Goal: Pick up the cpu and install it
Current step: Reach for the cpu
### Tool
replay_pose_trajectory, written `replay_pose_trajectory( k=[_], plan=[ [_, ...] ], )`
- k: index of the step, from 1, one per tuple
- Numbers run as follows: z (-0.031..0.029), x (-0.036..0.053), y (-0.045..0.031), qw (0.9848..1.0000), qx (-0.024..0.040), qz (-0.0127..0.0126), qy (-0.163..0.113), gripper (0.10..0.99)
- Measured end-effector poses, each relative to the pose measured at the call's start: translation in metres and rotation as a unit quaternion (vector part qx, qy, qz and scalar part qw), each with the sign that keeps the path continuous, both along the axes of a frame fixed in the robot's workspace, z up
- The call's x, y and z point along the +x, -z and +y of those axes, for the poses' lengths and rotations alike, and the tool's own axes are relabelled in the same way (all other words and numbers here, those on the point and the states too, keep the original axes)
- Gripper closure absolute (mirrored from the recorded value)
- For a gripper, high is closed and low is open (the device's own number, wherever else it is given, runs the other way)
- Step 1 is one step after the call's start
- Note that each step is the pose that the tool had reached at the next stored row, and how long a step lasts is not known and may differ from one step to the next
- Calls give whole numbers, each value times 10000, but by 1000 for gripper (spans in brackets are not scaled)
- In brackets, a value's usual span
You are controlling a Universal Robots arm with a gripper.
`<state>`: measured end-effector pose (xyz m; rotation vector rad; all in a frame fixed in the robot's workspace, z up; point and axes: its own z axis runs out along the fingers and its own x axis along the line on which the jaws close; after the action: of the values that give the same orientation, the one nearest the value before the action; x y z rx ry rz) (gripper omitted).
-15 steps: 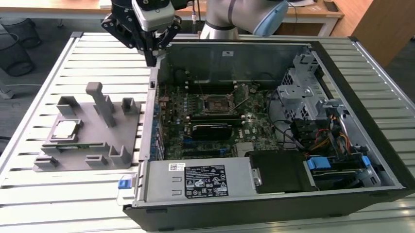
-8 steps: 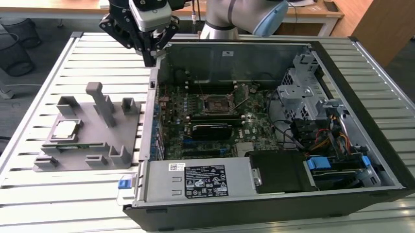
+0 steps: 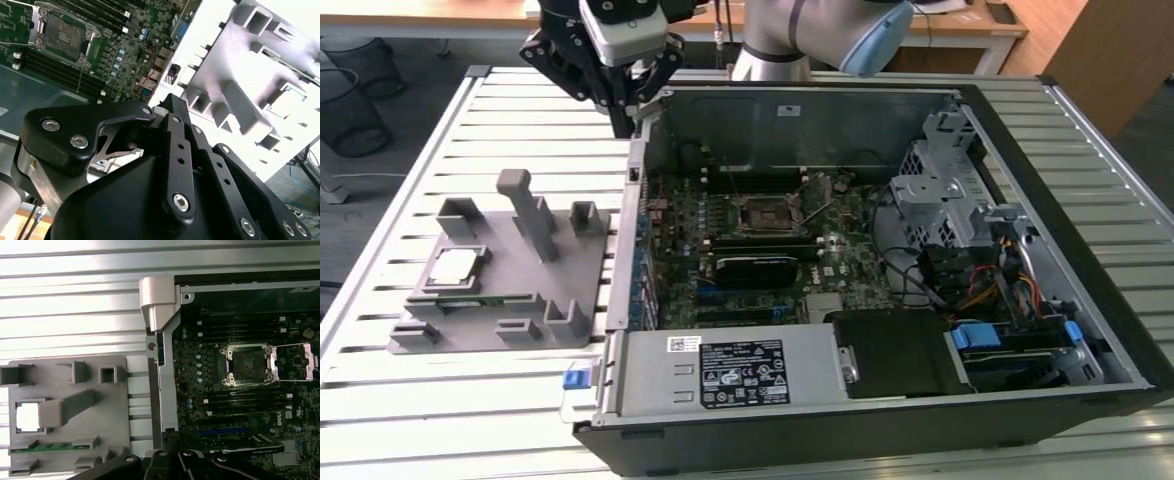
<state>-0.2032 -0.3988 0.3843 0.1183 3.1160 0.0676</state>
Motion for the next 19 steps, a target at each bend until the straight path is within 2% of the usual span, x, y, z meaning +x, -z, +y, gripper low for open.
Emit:
replay_pose_trajectory(
  k=[19],
  plan=[
    [0,-84,15,10000,0,4,0,980]
  ],
)
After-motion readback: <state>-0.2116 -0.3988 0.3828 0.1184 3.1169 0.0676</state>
